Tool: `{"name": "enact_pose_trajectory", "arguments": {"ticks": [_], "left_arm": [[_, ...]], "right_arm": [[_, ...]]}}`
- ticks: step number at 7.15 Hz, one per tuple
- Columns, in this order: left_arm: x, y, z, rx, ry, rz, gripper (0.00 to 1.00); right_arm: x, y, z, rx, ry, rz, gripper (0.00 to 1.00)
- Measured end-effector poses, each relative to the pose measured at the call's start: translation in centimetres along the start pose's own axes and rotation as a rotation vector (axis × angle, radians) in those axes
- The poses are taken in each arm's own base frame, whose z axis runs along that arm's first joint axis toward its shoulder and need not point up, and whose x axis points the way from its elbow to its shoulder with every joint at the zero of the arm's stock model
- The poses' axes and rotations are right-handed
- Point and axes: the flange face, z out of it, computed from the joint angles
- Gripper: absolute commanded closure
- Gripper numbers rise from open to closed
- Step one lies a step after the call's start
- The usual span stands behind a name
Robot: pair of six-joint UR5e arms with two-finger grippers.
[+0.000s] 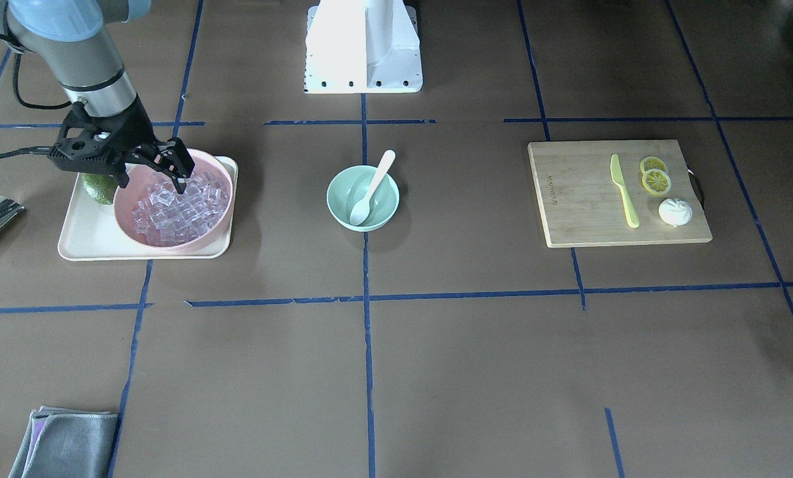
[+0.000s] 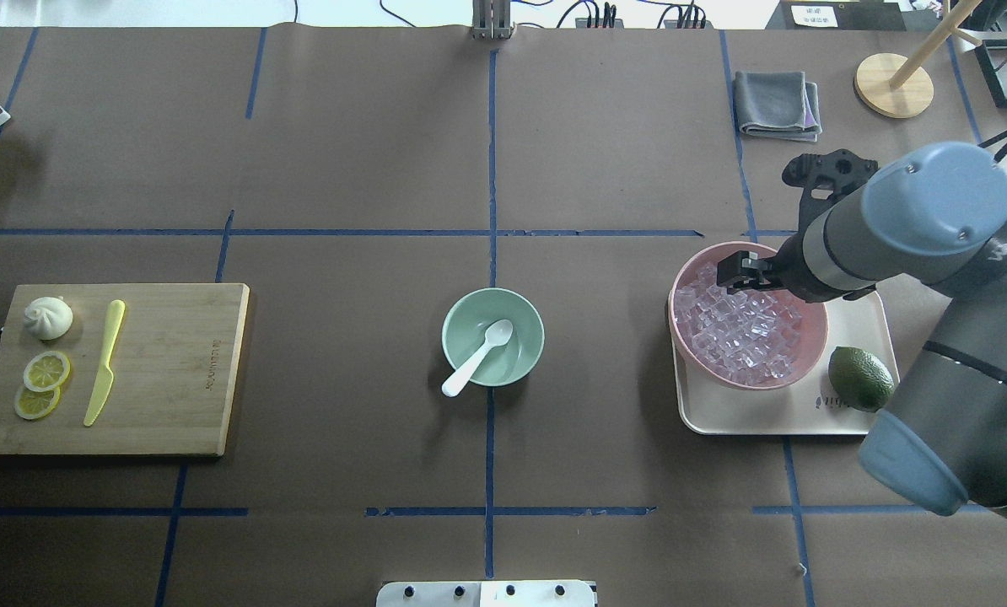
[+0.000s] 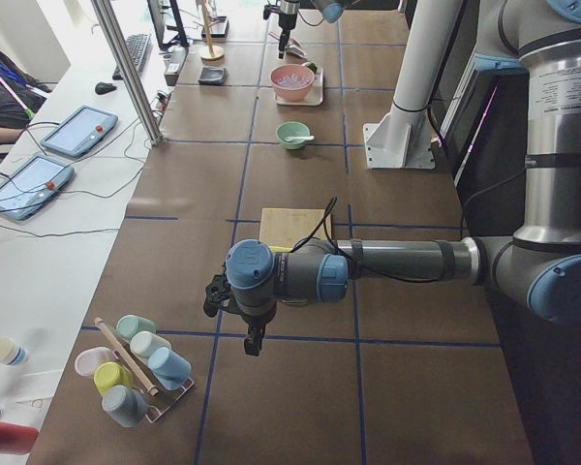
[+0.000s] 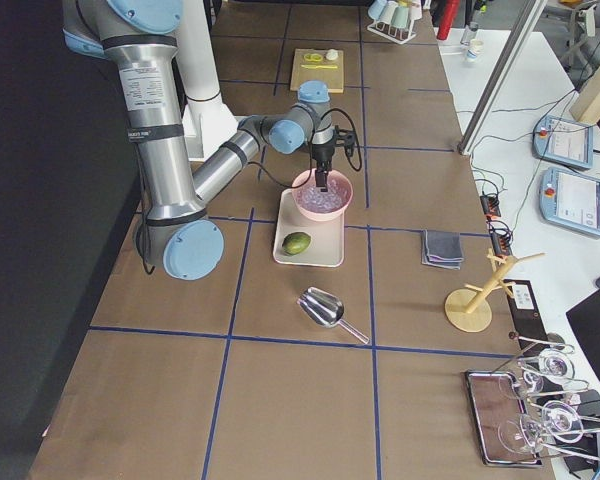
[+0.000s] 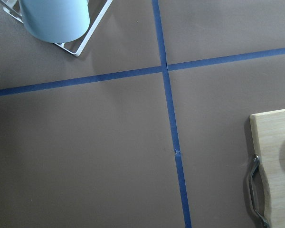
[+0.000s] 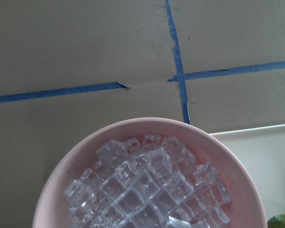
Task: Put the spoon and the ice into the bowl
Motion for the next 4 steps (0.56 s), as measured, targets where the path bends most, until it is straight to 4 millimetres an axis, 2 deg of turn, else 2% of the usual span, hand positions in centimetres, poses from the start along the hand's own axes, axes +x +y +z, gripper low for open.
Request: {"name": "enact_pose_trajectory", "arguments": {"ticks": [2,4], "left_arm": [[0.0,0.1,0.0,-0.001,0.0,0.0,0.0],[0.0,0.1,0.0,-0.001,0.001,0.001,0.0]], "right_arm": [[-1.2,1.9,1.8,0.008,0.052,-0.002,0.14],[-1.1,2.3,2.9,0.016,0.081,-0.002,0.18]]}}
